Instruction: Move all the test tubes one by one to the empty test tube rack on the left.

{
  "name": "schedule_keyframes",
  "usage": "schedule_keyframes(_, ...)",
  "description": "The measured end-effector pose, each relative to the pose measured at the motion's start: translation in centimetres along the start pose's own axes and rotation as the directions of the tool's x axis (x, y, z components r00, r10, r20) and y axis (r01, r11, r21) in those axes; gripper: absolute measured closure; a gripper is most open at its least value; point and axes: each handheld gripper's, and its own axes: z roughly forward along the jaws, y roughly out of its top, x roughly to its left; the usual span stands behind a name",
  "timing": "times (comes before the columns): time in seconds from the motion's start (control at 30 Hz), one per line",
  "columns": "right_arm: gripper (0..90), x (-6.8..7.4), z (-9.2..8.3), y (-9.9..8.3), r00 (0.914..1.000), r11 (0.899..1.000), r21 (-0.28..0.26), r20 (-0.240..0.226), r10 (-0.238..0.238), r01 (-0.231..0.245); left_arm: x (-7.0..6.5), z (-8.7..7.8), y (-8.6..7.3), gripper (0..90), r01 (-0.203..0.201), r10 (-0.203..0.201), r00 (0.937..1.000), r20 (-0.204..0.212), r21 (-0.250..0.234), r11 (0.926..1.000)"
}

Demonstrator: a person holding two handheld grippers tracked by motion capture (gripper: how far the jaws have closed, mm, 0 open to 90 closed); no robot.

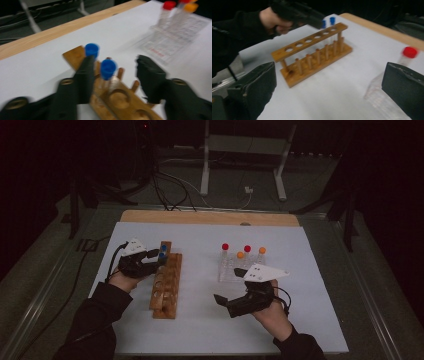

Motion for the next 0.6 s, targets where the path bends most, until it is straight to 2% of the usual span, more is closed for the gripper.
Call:
schedule_keyframes(0.07, 0.0, -0.5, -0.5, 0.3, 0.9997, 1.0, -0.018, 0.023, -0.003, 0.003, -0.3, -0.6, 0.1, 37.0, -0.013, 0.013, 0.9999, -0.002, -0.004, 0.9999)
schedule_keyframes(0.2, 0.0, -2.0, -1.7, 0.9, 0.996, 0.999, -0.038, 0.089, -0.005, 0.008, -1.1, -1.8, 0.1, 17.5, -0.016, 0.017, 0.9995, 0.028, -0.011, 0.9998)
schedule_keyframes(0.23, 0.0, -2.5, -1.9, 1.0, 0.9939, 0.999, -0.038, 0.11, -0.005, 0.01, -1.3, -2.1, 0.1, 15.6, -0.024, 0.024, 0.9994, 0.024, -0.015, 0.9996)
schedule_keyframes(0.3, 0.0, -3.6, -2.3, 1.1, 0.9899, 0.999, -0.042, 0.141, 0.007, -0.001, -1.7, -2.7, 0.0, 8.9, -0.012, 0.014, 0.9987, 0.049, -0.033, 0.9994)
schedule_keyframes(0.4, 0.0, -5.3, -2.8, 1.0, 0.9819, 0.999, -0.034, 0.187, 0.029, -0.023, -2.3, -3.5, -0.3, 1.8, -0.009, 0.014, 0.9955, 0.094, -0.05, 0.9987)
schedule_keyframes(0.47, 0.0, -6.4, -2.9, 0.7, 0.9759, 0.999, -0.028, 0.215, 0.036, -0.031, -2.7, -4.0, -0.5, 1.8, -0.013, 0.018, 0.9949, 0.099, -0.055, 0.9984)
schedule_keyframes(0.6, 1.5, -8.6, -3.0, -0.3, 0.9575, 0.997, -0.021, 0.277, 0.079, -0.076, -3.4, -4.6, -0.9, 1.8, -0.017, 0.025, 0.9918, 0.125, -0.066, 0.9977)
